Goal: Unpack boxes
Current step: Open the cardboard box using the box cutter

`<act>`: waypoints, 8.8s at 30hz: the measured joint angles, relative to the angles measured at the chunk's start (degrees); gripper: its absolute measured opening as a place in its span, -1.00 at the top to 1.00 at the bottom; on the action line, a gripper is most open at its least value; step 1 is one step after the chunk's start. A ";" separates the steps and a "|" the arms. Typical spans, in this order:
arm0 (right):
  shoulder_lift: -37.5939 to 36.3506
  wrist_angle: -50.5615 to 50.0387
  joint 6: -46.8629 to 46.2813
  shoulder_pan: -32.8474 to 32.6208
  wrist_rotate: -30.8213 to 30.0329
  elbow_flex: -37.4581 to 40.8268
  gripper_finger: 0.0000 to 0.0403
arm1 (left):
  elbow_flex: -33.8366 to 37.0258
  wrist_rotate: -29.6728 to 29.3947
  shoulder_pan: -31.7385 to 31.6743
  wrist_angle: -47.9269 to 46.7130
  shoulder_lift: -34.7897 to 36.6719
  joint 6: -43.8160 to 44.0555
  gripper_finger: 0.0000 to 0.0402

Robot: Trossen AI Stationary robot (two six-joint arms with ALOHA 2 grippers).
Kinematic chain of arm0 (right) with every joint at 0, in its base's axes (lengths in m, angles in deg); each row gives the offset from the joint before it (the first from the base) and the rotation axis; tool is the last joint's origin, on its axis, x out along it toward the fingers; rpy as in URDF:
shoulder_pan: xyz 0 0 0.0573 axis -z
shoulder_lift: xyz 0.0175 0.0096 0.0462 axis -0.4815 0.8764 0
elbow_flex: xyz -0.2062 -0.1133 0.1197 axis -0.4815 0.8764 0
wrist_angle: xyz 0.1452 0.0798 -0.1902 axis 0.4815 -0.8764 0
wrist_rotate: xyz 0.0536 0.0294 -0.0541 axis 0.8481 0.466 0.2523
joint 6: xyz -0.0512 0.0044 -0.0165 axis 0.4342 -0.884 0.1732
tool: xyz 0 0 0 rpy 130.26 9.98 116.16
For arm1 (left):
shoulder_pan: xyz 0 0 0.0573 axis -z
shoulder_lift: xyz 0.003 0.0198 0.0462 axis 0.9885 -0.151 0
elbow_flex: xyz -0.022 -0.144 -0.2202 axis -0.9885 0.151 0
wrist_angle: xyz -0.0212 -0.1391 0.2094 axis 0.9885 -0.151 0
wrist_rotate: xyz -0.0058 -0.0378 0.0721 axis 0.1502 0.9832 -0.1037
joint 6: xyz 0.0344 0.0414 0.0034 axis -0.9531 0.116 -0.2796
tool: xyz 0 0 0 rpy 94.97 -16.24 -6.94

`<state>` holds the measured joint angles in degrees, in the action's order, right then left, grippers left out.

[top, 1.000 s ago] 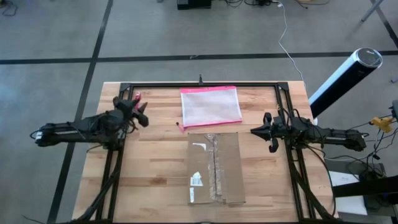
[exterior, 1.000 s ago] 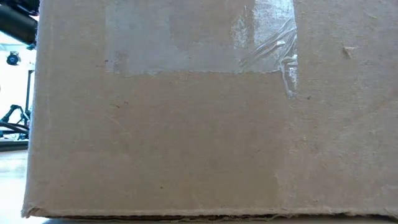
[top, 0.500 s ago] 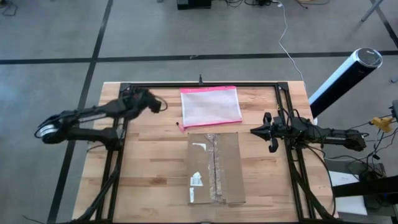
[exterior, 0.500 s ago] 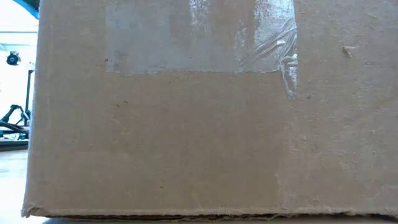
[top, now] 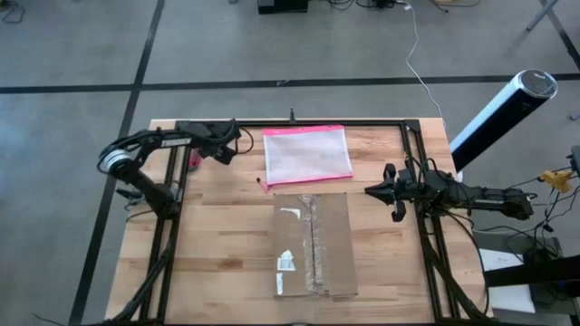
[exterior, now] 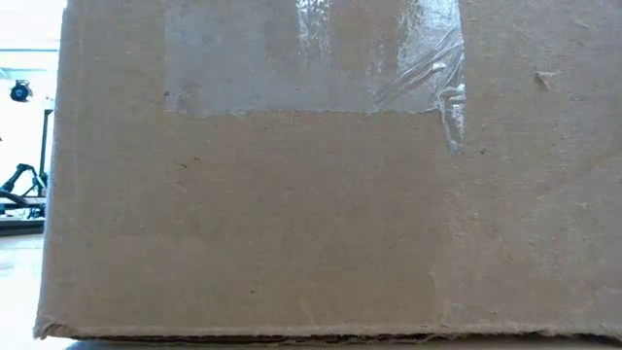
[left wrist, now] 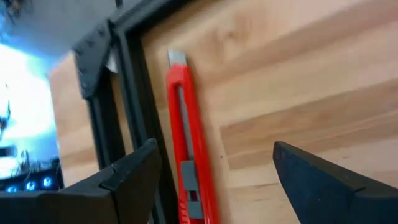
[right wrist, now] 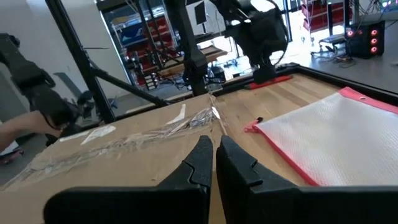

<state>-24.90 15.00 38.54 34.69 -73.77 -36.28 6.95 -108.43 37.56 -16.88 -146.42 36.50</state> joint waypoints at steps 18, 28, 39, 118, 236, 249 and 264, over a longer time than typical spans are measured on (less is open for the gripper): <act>0.00 0.01 0.02 0.00 0.02 0.00 0.99 | -2.35 5.53 -6.83 0.42 -5.42 0.46 -0.65; 0.00 0.01 0.12 -0.01 0.02 0.00 0.99 | -2.49 9.88 -8.33 1.18 -5.37 0.76 -0.57; 0.00 0.01 0.09 0.00 0.04 0.00 0.99 | -2.39 12.31 -8.90 1.60 -4.24 2.23 -0.57; 0.00 -0.10 0.26 0.00 0.02 0.00 0.99 | -2.38 0.12 6.99 -10.63 -8.59 9.10 -0.56; 0.04 -1.30 -3.41 -0.01 -2.99 -0.02 0.99 | -8.83 25.00 28.22 10.11 -5.50 -74.79 -0.56; 0.02 -1.43 -3.43 0.00 -3.08 -0.02 0.99 | -9.20 27.73 25.41 11.38 -10.46 -77.08 -0.56; 0.00 -1.57 -3.07 0.00 -4.60 -0.02 0.99 | -9.05 32.29 25.34 6.43 -11.69 -70.58 0.50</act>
<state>-24.90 13.44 35.47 34.69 -78.37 -36.30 -2.10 -76.14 62.89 -10.45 -158.11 -34.08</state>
